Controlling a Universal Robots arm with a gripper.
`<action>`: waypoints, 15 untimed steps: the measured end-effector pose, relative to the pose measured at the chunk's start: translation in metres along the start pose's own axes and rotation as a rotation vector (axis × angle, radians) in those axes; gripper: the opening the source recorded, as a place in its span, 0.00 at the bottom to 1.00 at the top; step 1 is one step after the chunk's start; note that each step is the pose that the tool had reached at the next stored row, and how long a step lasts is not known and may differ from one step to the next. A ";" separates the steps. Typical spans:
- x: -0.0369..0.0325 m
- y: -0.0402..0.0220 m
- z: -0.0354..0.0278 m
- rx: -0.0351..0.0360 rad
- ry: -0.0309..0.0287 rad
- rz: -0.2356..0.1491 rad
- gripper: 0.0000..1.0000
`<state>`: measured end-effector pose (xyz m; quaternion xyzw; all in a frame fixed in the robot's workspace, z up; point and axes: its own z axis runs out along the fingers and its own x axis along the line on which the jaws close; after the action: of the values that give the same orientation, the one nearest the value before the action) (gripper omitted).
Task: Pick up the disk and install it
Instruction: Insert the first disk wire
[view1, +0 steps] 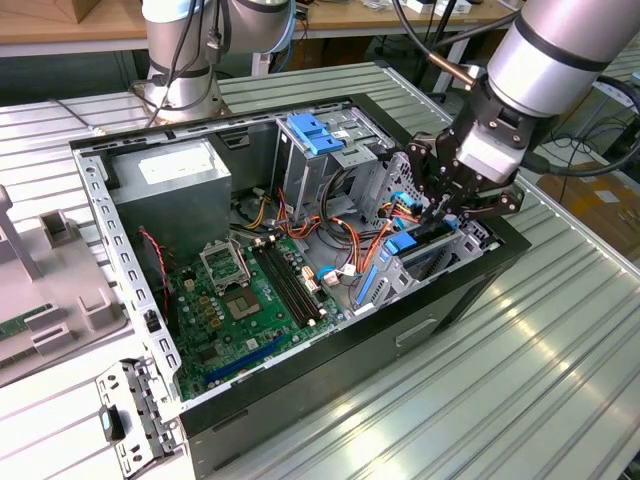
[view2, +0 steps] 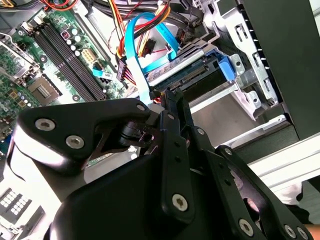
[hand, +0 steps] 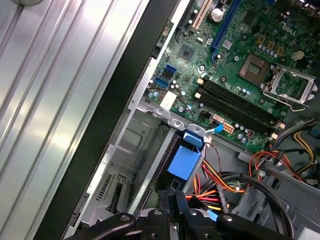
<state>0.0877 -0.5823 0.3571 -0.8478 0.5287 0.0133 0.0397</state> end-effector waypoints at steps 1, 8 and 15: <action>0.0000 0.0000 0.0002 0.0001 0.0001 0.002 0.17; 0.0001 0.0001 0.0020 0.0015 0.0013 0.023 0.17; 0.0002 0.0002 0.0031 0.0042 0.0034 0.065 0.17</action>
<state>0.0877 -0.5823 0.3539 -0.8302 0.5559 0.0120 0.0401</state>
